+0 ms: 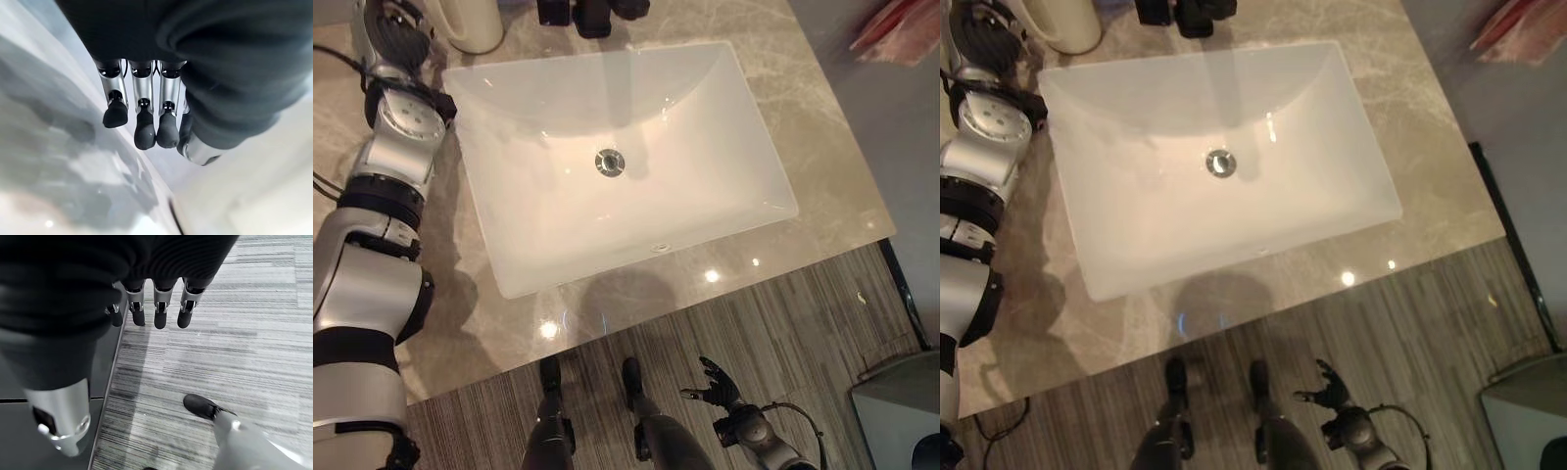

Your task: Put brush and paste in cup on sink, flatten towel.

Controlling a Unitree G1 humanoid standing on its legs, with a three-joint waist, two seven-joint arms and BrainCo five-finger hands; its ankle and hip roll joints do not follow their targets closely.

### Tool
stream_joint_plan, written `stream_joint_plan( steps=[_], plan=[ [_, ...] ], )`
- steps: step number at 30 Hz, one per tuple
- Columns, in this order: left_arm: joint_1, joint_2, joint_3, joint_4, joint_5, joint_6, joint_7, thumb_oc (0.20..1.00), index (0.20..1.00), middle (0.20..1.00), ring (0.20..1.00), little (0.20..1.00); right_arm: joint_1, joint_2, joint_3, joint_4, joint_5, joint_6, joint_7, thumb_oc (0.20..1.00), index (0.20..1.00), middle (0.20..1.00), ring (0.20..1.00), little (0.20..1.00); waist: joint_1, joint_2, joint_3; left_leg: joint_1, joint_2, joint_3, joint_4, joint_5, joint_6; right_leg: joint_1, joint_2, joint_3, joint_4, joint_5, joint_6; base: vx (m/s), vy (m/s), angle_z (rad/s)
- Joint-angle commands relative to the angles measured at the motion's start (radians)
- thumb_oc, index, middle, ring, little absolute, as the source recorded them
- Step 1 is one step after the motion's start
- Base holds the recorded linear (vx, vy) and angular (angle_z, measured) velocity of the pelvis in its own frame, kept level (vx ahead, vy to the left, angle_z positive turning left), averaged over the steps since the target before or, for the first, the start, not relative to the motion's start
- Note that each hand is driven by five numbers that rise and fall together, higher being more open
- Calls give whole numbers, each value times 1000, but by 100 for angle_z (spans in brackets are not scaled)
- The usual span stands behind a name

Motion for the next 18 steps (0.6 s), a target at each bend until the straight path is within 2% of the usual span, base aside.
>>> stream_joint_plan(
  steps=[1, 3, 5, 6, 8, 9, 10, 12, 13, 14, 16, 17, 18],
  plan=[
    [20, 24, -3, 29, 35, -23, 56, 200, 200, 200, 200, 200, 39, -26, -37, -14, -26, -21, -18, 1000, 1000, 1000, 1000, 1000, 27, 0, 3, 5, 21, -112, -34, 26, -51, 31, -63, -75, 21, 9, 64, 30, -10, 5],
    [84, 37, 37, -26, 34, -36, 61, 200, 200, 200, 200, 200, 40, -20, -47, -14, -34, -17, -16, 1000, 1000, 1000, 1000, 1000, 38, -1, 0, 24, 19, -115, -34, 22, -52, 50, -66, -84, 23, 3, 62, 45, -11, 6],
    [253, 57, 135, -192, 38, -65, 71, 200, 200, 200, 200, 200, 40, -18, -68, -20, -46, -7, -12, 1000, 1000, 1000, 1000, 1000, 56, 4, -1, 67, 16, -113, -35, 16, -53, 92, -69, -94, 27, -5, 61, 37, 5, 8],
    [395, 63, 223, -340, 49, -85, 65, 200, 200, 200, 200, 200, 44, -10, -96, -9, -50, 1, -5, 1000, 1000, 1000, 1000, 1000, 73, 8, -6, 96, 12, -114, -35, 10, -51, 118, -70, -105, 30, -12, 58, 26, 18, 9],
    [547, 59, 315, -483, 58, -115, 53, 200, 200, 200, 200, 200, 56, -3, -127, -6, -61, 8, 5, 1000, 1000, 1000, 1000, 1000, 90, 9, -14, 122, 10, -115, -33, 3, -50, 146, -71, -111, 32, -20, 56, 29, 19, 20],
    [559, 58, 324, -491, 60, -112, 52, 200, 200, 200, 200, 200, 58, -6, -124, -6, -61, 8, 5, 1000, 1000, 1000, 1000, 1000, 87, 11, -14, 125, 9, -115, -33, 3, -50, 148, -71, -111, 32, -20, 57, 15, 22, 21],
    [745, 30, 429, -653, 61, -141, 31, 200, 200, 200, 200, 200, 63, -3, -155, 1, -74, 16, 13, 1000, 1000, 1000, 1000, 1000, 106, 15, -19, 153, 8, -115, -30, -6, -49, 174, -71, -116, 37, -30, 55, 35, 25, 15],
    [905, -30, 524, -775, 57, -169, 8, 200, 200, 200, 200, 200, 70, -5, -182, 7, -94, 29, 23, 1000, 1000, 1000, 1000, 1000, 116, 19, -34, 186, 9, -112, -25, -17, -46, 206, -71, -119, 47, -44, 51, 42, 27, 9],
    [918, -34, 533, -787, 60, -165, 6, 200, 200, 200, 200, 200, 71, -8, -178, 7, -94, 29, 23, 1000, 1000, 1000, 1000, 1000, 113, 22, -33, 190, 9, -112, -26, -18, -46, 210, -71, -119, 48, -45, 51, 34, 31, 6],
    [1041, -72, 584, -898, 56, -191, -32, 200, 200, 200, 200, 200, 77, -2, -202, 12, -104, 35, 35, 1000, 1000, 1000, 1000, 1000, 127, 27, -42, 218, 6, -113, -16, -28, -41, 234, -71, -122, 60, -56, 47, 19, 35, 17],
    [1160, -105, 633, -1024, 84, -215, -68, 200, 200, 200, 200, 200, 80, -7, -217, 8, -112, 38, 44, 1000, 1000, 1000, 1000, 1000, 136, 35, -53, 247, 2, -116, -8, -41, -35, 261, -71, -124, 71, -68, 46, 12, 37, 13],
    [1170, -108, 639, -1032, 85, -212, -69, 200, 200, 200, 200, 200, 82, -9, -213, 8, -113, 38, 44, 1000, 1000, 1000, 1000, 1000, 134, 36, -52, 251, 2, -115, -8, -42, -35, 264, -71, -123, 71, -69, 46, 0, 0, 0],
    [1247, -131, 665, -1114, 66, -241, -113, 200, 200, 200, 200, 200, 91, -8, -226, 3, -116, 35, 56, 1000, 1000, 1000, 1000, 1000, 144, 41, -68, 274, -1, -115, -9, -43, -33, 286, -70, -126, 74, -76, 43, 0, 0, 0]
  ],
)
